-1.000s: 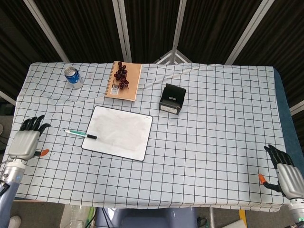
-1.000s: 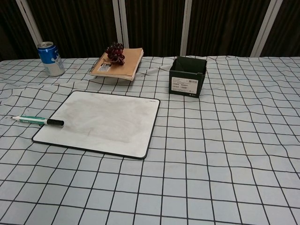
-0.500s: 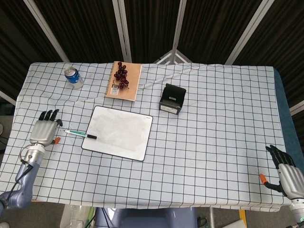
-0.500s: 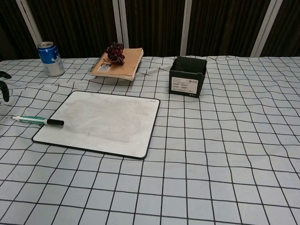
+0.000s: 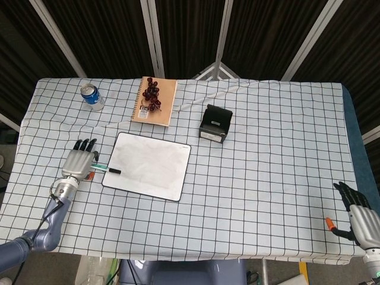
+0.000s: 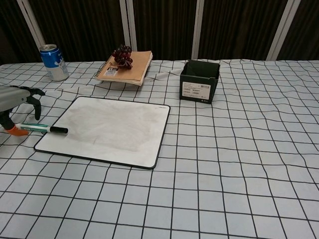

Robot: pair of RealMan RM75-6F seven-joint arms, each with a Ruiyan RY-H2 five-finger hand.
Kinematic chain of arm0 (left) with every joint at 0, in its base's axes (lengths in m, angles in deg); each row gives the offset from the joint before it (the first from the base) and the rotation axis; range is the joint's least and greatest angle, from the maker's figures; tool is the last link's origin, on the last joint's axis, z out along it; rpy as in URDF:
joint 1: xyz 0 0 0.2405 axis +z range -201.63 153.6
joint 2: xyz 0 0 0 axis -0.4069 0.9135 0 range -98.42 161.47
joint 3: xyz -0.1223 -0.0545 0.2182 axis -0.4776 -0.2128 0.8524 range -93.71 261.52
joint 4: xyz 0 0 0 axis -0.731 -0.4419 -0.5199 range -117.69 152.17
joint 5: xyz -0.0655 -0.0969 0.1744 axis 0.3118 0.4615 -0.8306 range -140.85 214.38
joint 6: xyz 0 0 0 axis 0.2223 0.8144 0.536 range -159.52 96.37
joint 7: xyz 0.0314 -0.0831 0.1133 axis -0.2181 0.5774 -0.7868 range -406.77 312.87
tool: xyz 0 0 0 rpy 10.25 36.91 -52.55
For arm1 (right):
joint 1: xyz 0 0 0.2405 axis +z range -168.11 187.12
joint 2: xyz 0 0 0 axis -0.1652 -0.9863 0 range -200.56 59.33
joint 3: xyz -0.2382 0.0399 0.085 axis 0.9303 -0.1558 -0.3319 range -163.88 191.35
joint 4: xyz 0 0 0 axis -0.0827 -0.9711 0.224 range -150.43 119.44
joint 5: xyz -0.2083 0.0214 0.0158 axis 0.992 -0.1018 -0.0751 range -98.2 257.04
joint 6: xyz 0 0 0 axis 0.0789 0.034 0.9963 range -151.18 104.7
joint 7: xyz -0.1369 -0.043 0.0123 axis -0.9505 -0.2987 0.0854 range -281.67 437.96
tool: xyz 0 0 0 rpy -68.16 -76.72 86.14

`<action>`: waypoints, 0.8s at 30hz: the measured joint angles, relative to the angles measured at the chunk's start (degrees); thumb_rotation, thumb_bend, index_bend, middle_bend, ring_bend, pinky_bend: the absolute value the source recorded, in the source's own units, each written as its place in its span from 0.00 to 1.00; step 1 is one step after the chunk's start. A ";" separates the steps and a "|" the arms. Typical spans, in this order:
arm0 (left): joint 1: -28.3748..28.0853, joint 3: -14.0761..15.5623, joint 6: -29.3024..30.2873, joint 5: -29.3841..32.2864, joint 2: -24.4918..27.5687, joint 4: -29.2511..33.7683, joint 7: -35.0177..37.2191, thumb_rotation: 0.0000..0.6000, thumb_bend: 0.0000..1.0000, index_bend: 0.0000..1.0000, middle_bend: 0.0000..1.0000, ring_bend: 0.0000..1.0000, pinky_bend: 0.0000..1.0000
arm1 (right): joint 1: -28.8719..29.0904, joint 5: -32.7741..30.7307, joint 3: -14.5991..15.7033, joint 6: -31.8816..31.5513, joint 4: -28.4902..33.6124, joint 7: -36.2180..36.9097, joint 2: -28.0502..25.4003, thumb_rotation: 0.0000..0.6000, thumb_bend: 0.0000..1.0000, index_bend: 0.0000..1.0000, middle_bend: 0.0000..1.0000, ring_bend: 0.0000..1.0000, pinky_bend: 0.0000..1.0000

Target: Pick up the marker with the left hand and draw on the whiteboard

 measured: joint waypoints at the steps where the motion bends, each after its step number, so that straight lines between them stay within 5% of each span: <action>1: -0.06 0.05 0.00 -0.05 -0.08 -0.06 0.01 1.00 0.40 0.45 0.03 0.00 0.00 | -0.01 0.00 0.00 -0.01 0.00 0.02 -0.02 1.00 0.35 0.00 0.00 0.00 0.00; 16: -1.03 0.24 -0.30 1.44 -1.79 -0.87 0.10 1.00 0.46 0.48 0.04 0.00 0.00 | -0.16 0.14 0.07 -0.03 0.16 0.52 -0.17 1.00 0.35 0.00 0.00 0.00 0.00; 24: -0.98 0.41 0.10 2.18 -1.92 -0.48 0.61 1.00 0.58 0.57 0.06 0.00 0.00 | -0.21 0.22 0.11 -0.01 0.26 0.59 -0.17 1.00 0.35 0.00 0.00 0.00 0.00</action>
